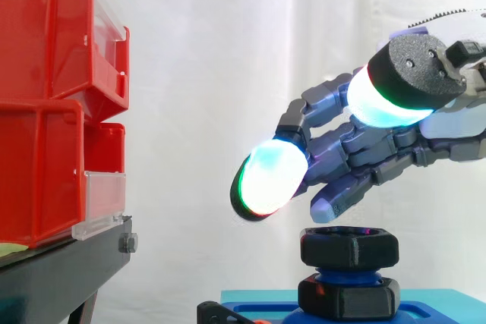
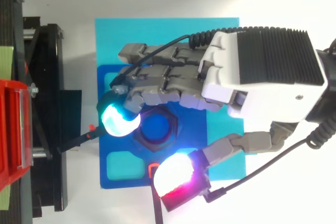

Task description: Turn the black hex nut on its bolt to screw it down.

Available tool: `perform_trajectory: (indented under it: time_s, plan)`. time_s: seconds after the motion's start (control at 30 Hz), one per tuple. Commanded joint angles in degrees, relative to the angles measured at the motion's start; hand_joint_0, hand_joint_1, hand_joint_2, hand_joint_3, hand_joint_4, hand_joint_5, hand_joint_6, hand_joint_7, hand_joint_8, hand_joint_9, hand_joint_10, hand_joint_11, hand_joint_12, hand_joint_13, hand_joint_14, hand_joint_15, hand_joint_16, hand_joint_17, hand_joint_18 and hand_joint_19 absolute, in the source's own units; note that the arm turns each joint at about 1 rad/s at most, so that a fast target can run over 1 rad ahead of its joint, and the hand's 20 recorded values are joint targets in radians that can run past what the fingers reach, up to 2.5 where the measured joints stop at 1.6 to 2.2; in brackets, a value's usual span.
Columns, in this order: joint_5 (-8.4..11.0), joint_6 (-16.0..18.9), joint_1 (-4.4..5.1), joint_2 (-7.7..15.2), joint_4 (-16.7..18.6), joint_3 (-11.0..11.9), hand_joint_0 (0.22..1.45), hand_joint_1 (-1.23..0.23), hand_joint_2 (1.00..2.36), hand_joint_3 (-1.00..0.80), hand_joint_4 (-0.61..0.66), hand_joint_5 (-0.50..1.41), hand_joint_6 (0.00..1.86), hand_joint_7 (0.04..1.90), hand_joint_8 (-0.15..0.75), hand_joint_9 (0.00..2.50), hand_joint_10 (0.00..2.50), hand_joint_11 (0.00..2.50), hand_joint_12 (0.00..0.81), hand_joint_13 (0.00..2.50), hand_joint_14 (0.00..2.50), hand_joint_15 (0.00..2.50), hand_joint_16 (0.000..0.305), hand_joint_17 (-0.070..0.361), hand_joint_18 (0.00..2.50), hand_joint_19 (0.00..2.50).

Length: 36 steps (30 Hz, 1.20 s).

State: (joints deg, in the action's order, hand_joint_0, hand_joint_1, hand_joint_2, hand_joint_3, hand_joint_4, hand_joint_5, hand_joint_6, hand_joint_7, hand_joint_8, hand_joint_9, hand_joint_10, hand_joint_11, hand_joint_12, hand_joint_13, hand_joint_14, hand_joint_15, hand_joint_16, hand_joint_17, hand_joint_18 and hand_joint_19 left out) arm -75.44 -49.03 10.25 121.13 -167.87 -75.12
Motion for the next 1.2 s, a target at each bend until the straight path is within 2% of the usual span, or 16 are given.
perform_trajectory:
  time_s: [0.0, 0.1, 0.23, 0.47, 0.63, 0.7, 0.97, 1.17]
  plan:
    - [0.55, -0.4, 0.21, 1.4, 0.4, 0.5, 0.45, -0.51, 1.00, -0.50, 0.18, -0.22, 0.50, 0.83, 0.287, 0.34, 0.00, 0.14, 0.363, 0.25, 0.00, 0.00, 0.053, 0.120, 0.43, 0.26]
    - [0.55, -0.3, 0.21, 2.5, 0.3, 1.1, 0.45, -0.51, 1.00, -0.50, 0.21, -0.23, 0.50, 0.92, 0.292, 0.34, 0.00, 0.20, 0.365, 0.27, 0.00, 0.00, 0.054, 0.121, 0.46, 0.25]
    - [0.47, -0.3, 0.21, 2.6, 0.5, 1.2, 0.46, -0.50, 1.00, -0.50, 0.25, -0.24, 0.50, 1.03, 0.299, 0.33, 0.01, 0.29, 0.368, 0.31, 0.00, 0.02, 0.055, 0.123, 0.49, 0.25]
    - [0.47, -3.2, 0.21, 2.7, 0.4, 1.2, 0.46, -0.48, 1.00, -0.50, 0.25, -0.24, 0.50, 1.00, 0.305, 0.34, 0.01, 0.29, 0.376, 0.34, 0.00, 0.04, 0.055, 0.124, 0.51, 0.26]
    - [0.47, -7.4, 0.12, 2.7, 0.7, 1.2, 0.46, -0.48, 1.00, -0.50, 0.25, -0.23, 0.50, 1.00, 0.311, 0.36, 0.01, 0.29, 0.376, 0.37, 0.00, 0.05, 0.056, 0.125, 0.56, 0.27]
    - [0.47, -9.5, 0.03, 2.7, 1.8, 1.2, 0.46, -0.48, 1.00, -0.50, 0.26, -0.23, 0.50, 1.00, 0.313, 0.37, 0.01, 0.29, 0.380, 0.38, 0.00, 0.06, 0.056, 0.125, 0.57, 0.27]
    - [0.29, -11.6, -0.05, 2.7, 2.0, 1.2, 0.46, -0.47, 1.00, -0.50, 0.29, -0.21, 0.50, 1.09, 0.317, 0.38, 0.01, 0.32, 0.384, 0.42, 0.00, 0.07, 0.056, 0.127, 0.59, 0.27]
    - [0.20, -11.7, -0.23, 2.7, 1.1, 1.2, 0.46, -0.47, 1.00, -0.50, 0.32, -0.22, 0.60, 0.94, 0.323, 0.39, 0.01, 0.34, 0.385, 0.44, 0.00, 0.09, 0.056, 0.127, 0.61, 0.28]
